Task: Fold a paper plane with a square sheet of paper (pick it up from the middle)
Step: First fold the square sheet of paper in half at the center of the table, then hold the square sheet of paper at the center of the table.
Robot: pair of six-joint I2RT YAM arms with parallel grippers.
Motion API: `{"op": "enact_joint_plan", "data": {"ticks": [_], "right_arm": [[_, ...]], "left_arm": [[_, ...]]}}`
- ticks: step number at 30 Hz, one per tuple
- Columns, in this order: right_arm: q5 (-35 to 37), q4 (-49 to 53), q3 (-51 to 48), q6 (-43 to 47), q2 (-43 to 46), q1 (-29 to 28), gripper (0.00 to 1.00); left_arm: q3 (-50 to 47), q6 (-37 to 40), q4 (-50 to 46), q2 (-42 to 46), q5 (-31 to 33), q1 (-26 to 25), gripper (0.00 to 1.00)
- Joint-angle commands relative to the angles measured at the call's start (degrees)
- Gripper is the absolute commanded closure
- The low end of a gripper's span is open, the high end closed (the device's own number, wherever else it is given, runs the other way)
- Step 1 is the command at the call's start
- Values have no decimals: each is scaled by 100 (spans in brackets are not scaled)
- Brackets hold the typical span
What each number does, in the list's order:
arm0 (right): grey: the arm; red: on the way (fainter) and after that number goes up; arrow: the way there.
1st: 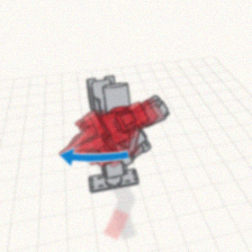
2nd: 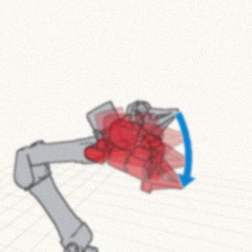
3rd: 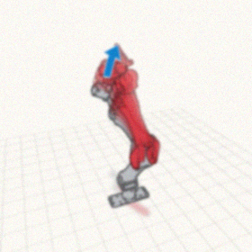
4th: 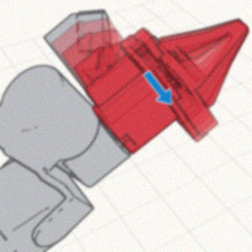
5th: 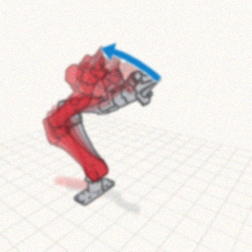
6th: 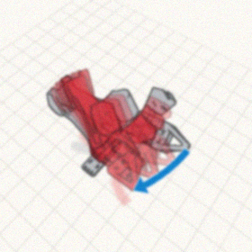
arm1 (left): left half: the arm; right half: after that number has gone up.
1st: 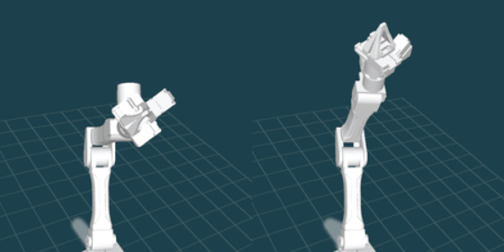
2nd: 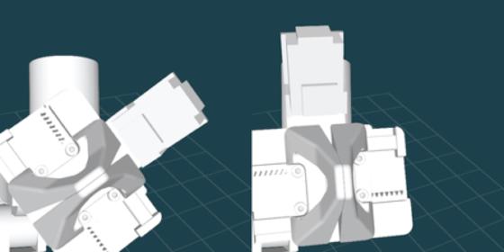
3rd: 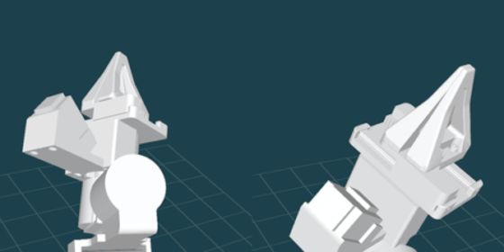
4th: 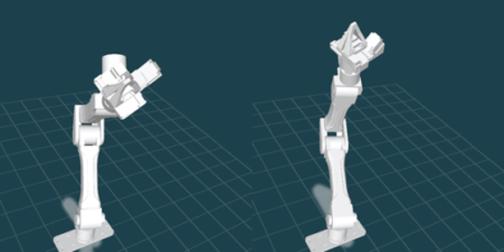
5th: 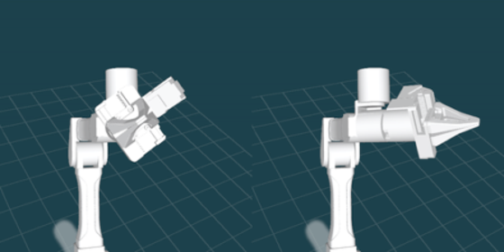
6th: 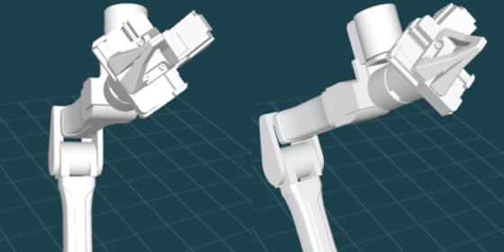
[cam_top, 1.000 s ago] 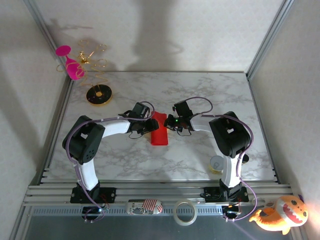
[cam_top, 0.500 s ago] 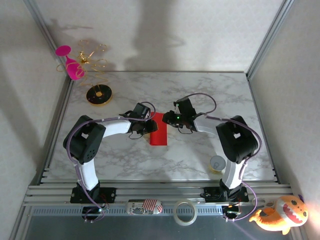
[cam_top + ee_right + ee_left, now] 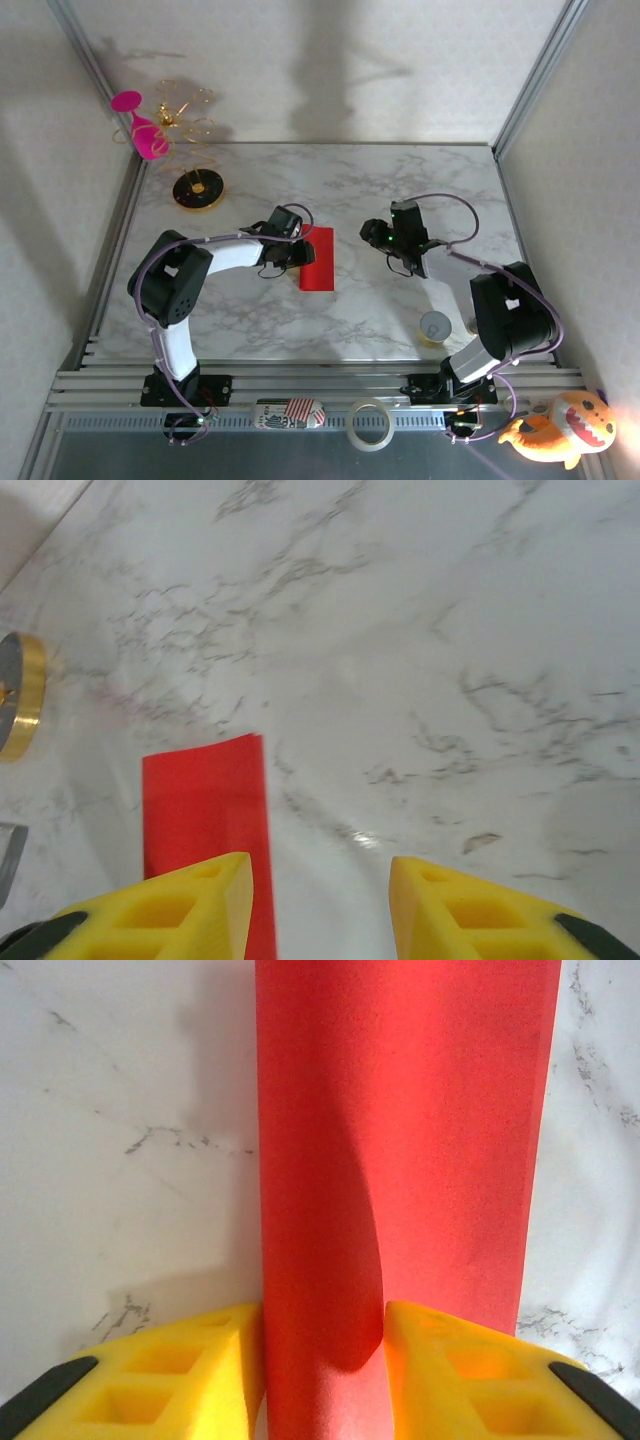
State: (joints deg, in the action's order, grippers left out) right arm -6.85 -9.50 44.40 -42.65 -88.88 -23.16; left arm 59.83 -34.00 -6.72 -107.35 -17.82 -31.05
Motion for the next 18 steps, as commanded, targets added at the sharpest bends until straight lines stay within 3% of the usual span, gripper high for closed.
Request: {"op": "enact_joint_plan", "data": {"ticks": [1,18], "right_arm": [[261,-41,-150,36,195,80,58],[-471,-246,-2,163,-348,97,59]], "left_arm": [[-268,187,-644,-606,409,-59,63],[-163,488,-911,-922,807,-60,61]]}}
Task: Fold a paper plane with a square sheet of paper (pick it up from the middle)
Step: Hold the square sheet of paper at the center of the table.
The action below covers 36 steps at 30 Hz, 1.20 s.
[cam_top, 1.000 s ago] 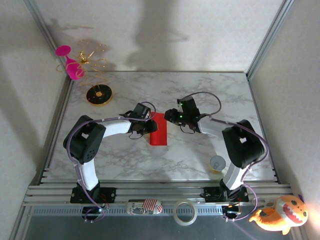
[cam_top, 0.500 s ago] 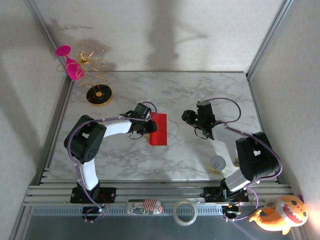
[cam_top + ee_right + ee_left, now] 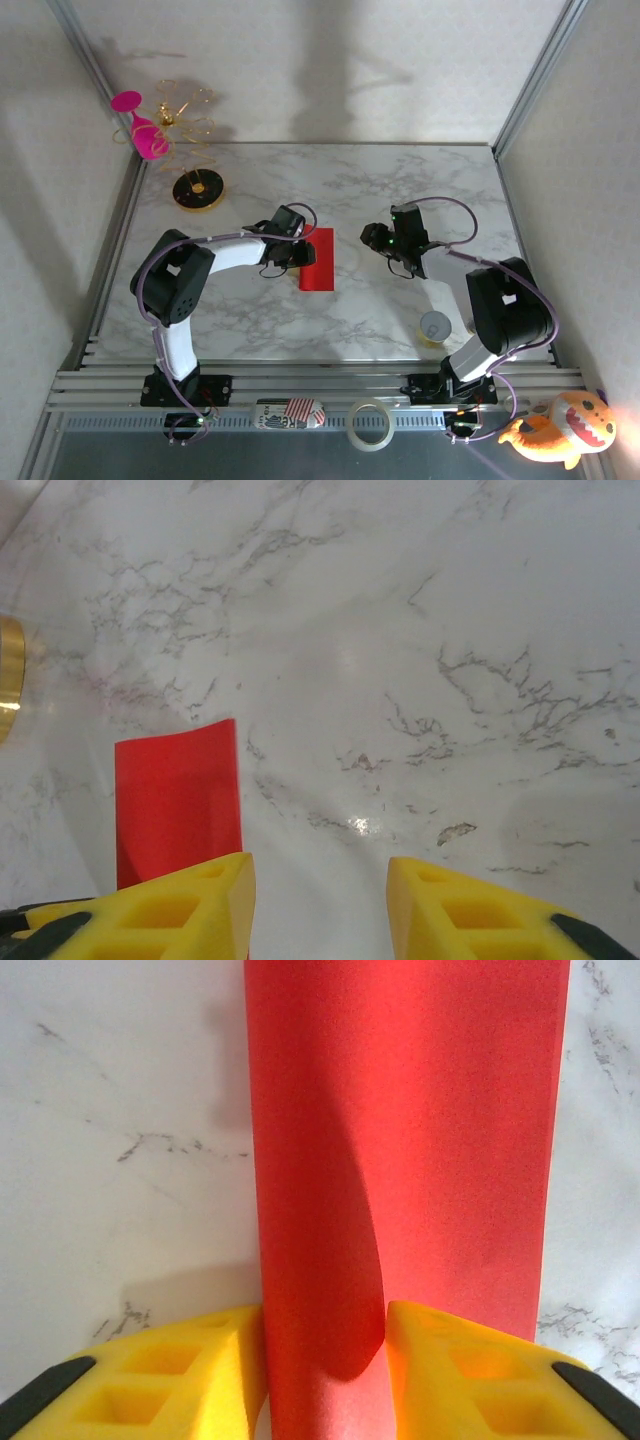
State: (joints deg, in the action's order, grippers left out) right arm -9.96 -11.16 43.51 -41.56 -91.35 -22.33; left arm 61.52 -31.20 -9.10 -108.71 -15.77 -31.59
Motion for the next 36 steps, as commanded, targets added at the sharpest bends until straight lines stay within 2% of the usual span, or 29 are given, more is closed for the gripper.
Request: {"op": "enact_joint_plan", "data": {"ticks": [1,14,27,36], "right_arm": [[-183,-78,96,50,-123,18,60],[-453,-123,172,29,-233,-48,62],[-1274,-49,730,-283,-981,-690,80],[-1482,242,1201,-205,-1488,-966,84]], "left_arm": [[-326,215,-685,-789,614,-5,61],[-342,280,-703,-872,699,-5,61],[-342,319,-699,-958,785,-7,60],[-342,413,-749,-1003,823,-5,60]]}}
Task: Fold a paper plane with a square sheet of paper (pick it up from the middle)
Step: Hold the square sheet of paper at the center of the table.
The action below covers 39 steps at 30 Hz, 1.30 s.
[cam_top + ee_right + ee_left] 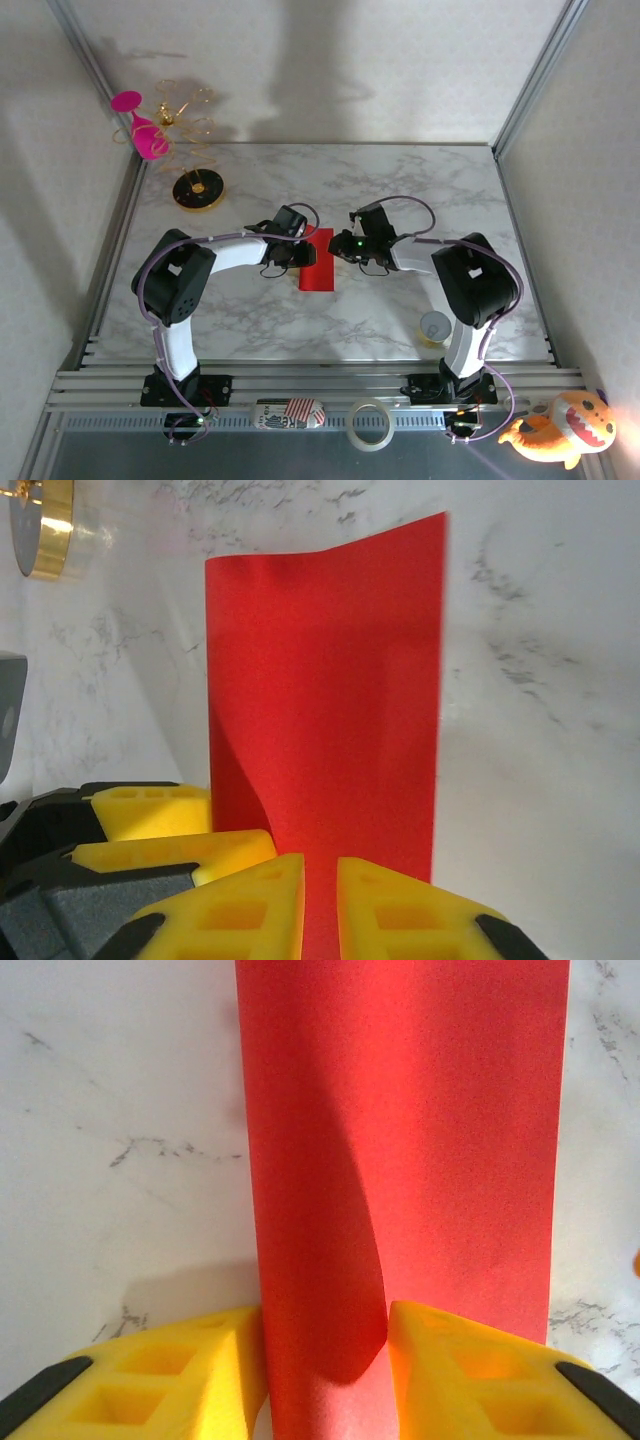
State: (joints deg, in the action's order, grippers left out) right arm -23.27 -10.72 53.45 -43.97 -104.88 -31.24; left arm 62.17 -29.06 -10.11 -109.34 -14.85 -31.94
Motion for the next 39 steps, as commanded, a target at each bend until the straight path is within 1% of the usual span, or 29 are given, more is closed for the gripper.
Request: {"op": "enact_joint_plan", "data": {"ticks": [1,6,11,15,23,27,34,39], "right_arm": [[-159,246,249,35,-186,-99,85],[-66,598,451,89,-369,-136,89],[-85,802,580,125,-546,-145,91],[-69,945,648,151,-658,-151,91],[253,1304,667,239,-829,-145,91],[442,1478,639,294,-915,-149,92],[639,1729,631,489,-1029,-145,92],[487,1664,705,520,-1043,-145,90]], "left_arm": [[-403,194,-649,-950,729,29,60],[-415,179,-633,-959,764,29,60],[-408,155,-602,-987,749,22,60],[-416,141,-600,-985,738,22,60],[-438,96,-598,-941,764,22,60],[-362,0,-655,-731,773,4,60],[-144,-181,-634,-41,648,-19,58],[-212,-212,-572,-150,422,-14,56]]}}
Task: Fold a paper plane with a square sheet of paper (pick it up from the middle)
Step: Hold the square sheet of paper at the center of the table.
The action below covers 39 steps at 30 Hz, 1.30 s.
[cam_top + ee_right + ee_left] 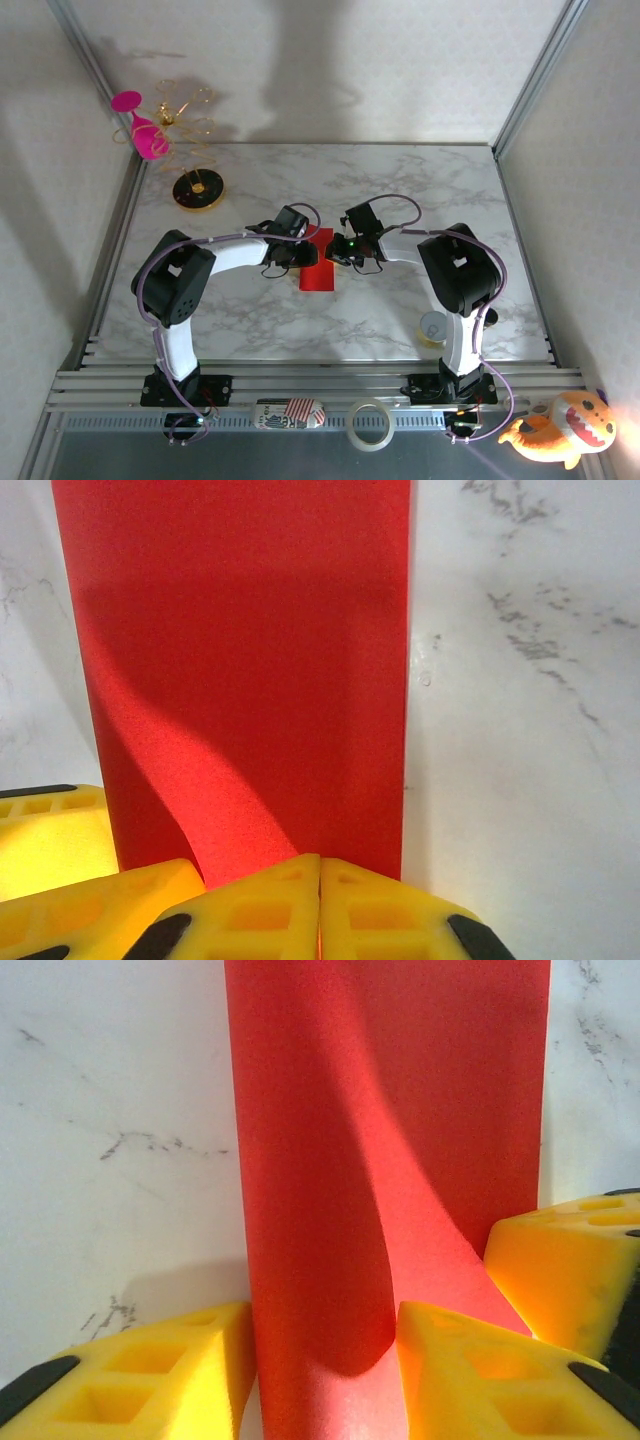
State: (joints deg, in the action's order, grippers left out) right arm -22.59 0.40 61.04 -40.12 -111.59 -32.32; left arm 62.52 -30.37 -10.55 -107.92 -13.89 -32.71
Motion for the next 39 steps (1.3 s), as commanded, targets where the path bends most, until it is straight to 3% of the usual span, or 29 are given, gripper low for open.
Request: {"op": "enact_joint_plan", "data": {"ticks": [1,11,16,23,39], "right_arm": [[392,532,-35,135,-364,-38,89],[-57,-163,8,-37,258,83,79],[-46,-953,-565,-395,982,236,72],[86,-1272,-1153,-603,1229,502,72],[-80,-1098,-980,-332,1040,398,76]], "left_arm": [[-271,-91,-541,-340,326,63,56],[-526,-239,-479,-431,508,63,56],[-713,-305,-475,-405,524,63,56],[-689,-372,-486,-527,475,72,55],[-654,-326,-554,-570,625,72,55]]}}
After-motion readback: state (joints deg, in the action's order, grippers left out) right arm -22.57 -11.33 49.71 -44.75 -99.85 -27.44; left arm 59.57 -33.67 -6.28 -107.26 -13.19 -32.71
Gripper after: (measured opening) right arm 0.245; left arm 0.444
